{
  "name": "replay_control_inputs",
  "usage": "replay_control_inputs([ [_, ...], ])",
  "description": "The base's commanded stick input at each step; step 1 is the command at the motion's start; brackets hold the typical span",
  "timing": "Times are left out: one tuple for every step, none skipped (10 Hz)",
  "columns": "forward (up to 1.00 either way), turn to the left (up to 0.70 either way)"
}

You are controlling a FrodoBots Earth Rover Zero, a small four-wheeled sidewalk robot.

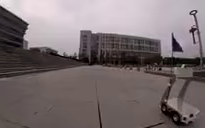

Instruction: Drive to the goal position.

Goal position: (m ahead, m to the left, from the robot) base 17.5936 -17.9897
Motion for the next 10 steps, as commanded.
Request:
replay_control_inputs([
  [1.0,0.0],
  [1.0,0.0],
  [1.0,0.0],
  [1.0,0.0],
  [1.0,0.0],
  [1.0,0.0],
  [1.0,0.0],
  [1.0,0.0],
  [1.0,0.0],
  [1.0,0.0],
])
